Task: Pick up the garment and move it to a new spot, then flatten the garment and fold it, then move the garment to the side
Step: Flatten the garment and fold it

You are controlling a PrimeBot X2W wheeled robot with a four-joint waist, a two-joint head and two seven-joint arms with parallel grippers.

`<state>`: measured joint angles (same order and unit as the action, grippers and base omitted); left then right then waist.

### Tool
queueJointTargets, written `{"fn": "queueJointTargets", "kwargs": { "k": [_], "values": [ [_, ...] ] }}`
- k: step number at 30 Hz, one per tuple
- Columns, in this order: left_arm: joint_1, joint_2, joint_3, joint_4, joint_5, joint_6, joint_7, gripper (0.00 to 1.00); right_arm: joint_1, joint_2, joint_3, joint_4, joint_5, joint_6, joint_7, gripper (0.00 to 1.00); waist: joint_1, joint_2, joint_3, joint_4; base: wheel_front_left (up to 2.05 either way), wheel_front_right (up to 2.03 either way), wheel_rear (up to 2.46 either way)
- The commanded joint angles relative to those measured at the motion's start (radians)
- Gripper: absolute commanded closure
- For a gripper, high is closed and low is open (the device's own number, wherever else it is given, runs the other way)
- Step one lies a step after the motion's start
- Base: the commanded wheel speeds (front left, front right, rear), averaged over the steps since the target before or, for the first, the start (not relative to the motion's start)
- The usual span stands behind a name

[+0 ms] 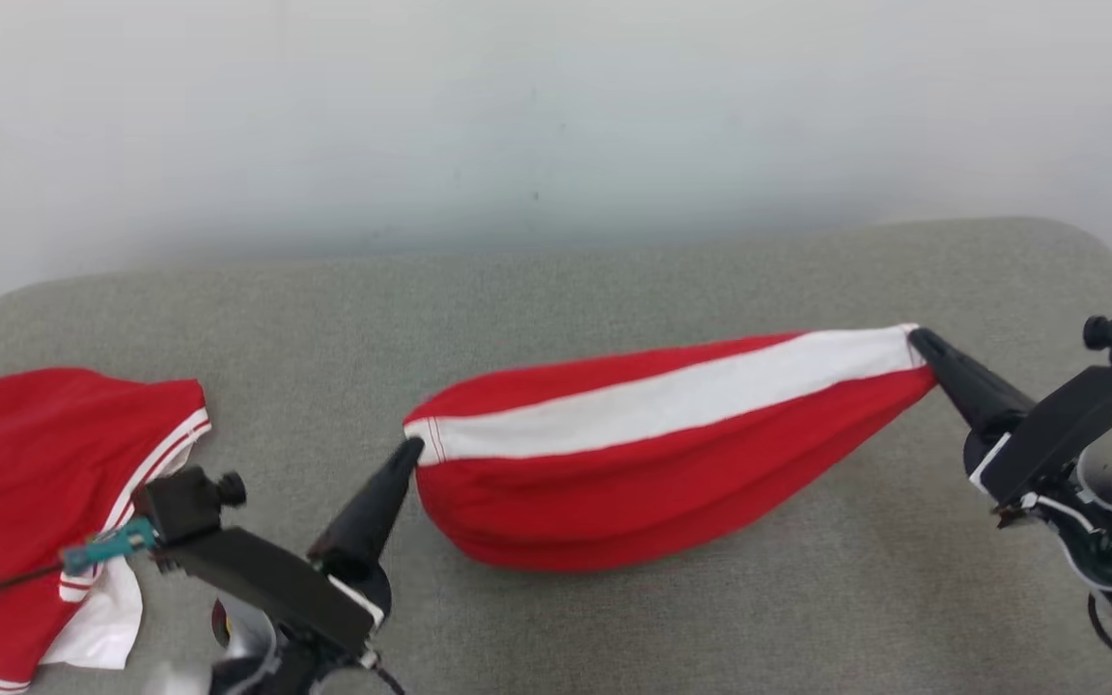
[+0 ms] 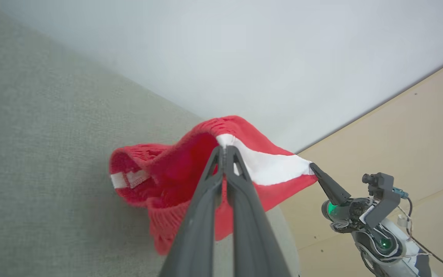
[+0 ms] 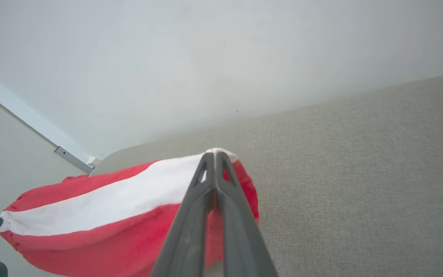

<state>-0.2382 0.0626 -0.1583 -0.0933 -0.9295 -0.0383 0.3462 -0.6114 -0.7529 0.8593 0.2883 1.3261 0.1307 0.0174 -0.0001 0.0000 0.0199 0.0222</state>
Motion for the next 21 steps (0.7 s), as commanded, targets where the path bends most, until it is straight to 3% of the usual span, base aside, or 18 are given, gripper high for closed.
{"fn": "queueJointTargets", "kwargs": {
  "k": [1,9,21],
  "values": [
    [-0.023,-0.001,0.015,-0.018,-0.033,0.011,0.02,1.0,-0.016,-0.016,-0.007,-0.015,0.013,0.0,-0.006,1.0,0.0001,0.0,-0.04,-0.023,0.0,0.0,0.0],
    [-0.186,0.034,0.065,-0.1,-0.177,0.072,0.184,1.0,-0.079,-0.082,-0.036,-0.111,0.009,0.0,-0.019,1.0,0.0001,0.0,-0.094,-0.06,0.0,0.0,0.0],
    [-0.423,0.039,0.088,-0.17,-0.231,0.147,0.27,1.0,-0.223,-0.166,-0.111,-0.21,-0.021,0.0,-0.037,1.0,0.0001,0.0,-0.137,-0.109,0.0,0.0,0.0]
  ]
}}
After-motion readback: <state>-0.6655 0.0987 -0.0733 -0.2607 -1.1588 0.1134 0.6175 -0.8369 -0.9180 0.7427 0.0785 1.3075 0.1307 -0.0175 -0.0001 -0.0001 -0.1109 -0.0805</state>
